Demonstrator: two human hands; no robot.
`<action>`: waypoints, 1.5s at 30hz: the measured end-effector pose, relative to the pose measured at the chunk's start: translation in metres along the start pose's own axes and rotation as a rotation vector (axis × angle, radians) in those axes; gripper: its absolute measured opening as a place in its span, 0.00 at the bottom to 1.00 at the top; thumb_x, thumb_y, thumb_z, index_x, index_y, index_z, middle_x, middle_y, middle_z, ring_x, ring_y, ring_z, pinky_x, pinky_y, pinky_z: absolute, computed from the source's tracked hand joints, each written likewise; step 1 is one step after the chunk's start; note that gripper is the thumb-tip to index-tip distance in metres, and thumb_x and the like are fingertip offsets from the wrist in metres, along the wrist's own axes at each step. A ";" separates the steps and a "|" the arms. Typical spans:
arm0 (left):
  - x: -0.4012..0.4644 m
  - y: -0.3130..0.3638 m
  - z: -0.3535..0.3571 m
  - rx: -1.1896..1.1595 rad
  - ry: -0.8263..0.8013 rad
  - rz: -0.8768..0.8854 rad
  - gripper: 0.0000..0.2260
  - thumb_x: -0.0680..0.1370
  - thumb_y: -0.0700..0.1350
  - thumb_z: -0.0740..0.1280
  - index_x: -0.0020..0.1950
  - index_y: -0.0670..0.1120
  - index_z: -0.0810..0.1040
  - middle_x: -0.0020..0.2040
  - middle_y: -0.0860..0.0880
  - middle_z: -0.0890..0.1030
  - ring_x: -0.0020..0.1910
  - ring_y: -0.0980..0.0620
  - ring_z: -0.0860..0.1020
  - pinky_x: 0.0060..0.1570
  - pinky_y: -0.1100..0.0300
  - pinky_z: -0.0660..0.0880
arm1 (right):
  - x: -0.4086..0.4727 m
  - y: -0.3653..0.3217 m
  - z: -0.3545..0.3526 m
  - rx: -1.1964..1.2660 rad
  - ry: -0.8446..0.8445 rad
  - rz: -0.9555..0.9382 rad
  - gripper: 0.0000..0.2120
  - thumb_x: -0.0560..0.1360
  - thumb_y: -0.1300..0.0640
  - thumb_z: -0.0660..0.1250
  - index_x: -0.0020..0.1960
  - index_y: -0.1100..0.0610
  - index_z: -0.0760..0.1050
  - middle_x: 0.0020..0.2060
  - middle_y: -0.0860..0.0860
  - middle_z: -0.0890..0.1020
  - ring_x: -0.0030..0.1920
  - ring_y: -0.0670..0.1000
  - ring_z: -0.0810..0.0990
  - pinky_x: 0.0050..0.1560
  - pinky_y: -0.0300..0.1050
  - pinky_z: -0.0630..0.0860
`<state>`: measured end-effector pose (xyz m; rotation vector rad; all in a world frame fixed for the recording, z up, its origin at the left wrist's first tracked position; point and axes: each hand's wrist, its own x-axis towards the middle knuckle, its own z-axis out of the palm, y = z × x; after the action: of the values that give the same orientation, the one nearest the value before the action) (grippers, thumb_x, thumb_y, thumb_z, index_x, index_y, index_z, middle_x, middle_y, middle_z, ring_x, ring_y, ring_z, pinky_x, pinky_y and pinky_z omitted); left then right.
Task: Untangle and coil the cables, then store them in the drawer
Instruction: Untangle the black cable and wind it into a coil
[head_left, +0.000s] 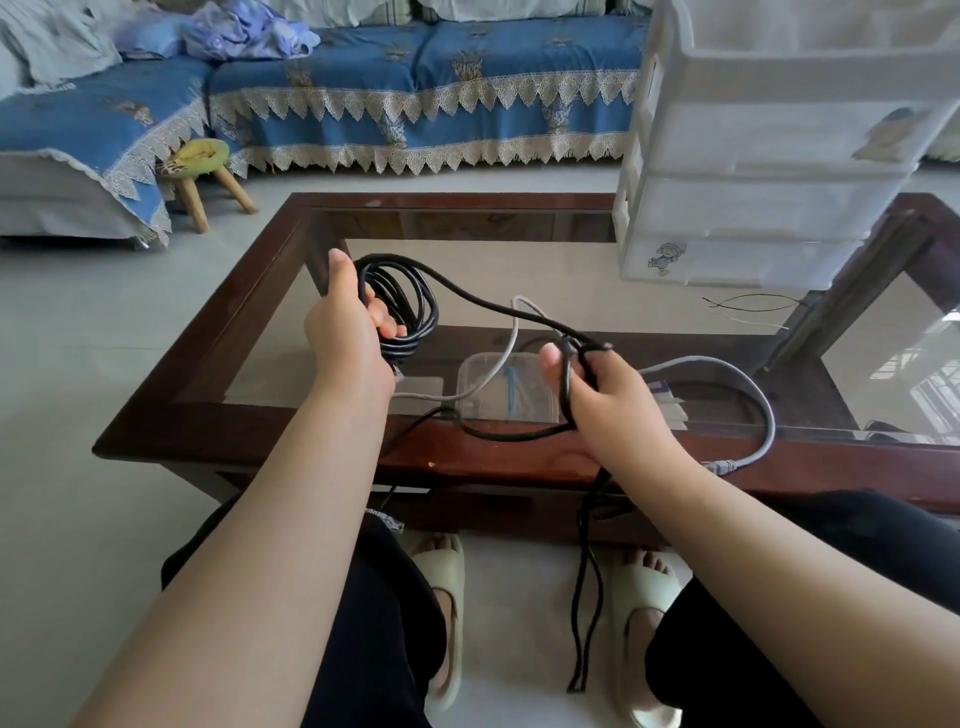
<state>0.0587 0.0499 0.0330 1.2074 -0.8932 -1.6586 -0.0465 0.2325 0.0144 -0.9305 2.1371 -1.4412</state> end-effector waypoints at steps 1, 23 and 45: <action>-0.001 0.000 0.000 -0.006 0.002 0.003 0.21 0.77 0.65 0.60 0.40 0.47 0.72 0.23 0.54 0.67 0.21 0.55 0.65 0.33 0.60 0.70 | 0.002 0.002 0.000 0.069 0.063 0.018 0.19 0.77 0.45 0.62 0.37 0.57 0.64 0.29 0.47 0.64 0.28 0.42 0.62 0.29 0.36 0.61; -0.027 0.001 -0.005 0.394 -0.633 0.241 0.22 0.82 0.56 0.57 0.33 0.45 0.67 0.20 0.51 0.62 0.19 0.52 0.60 0.27 0.58 0.66 | 0.007 0.007 -0.018 -0.232 -0.297 -0.038 0.26 0.75 0.41 0.63 0.70 0.49 0.64 0.57 0.44 0.76 0.52 0.42 0.77 0.50 0.32 0.71; -0.040 -0.005 0.020 -0.224 -0.351 -0.115 0.23 0.82 0.57 0.54 0.30 0.48 0.69 0.22 0.53 0.62 0.20 0.55 0.60 0.25 0.63 0.64 | 0.006 0.033 0.050 -0.049 -0.208 0.110 0.09 0.81 0.50 0.55 0.54 0.54 0.68 0.35 0.47 0.74 0.36 0.50 0.74 0.46 0.54 0.77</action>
<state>0.0444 0.0903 0.0468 0.8426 -0.8296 -2.0451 -0.0283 0.2036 -0.0350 -0.9217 2.0442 -1.1899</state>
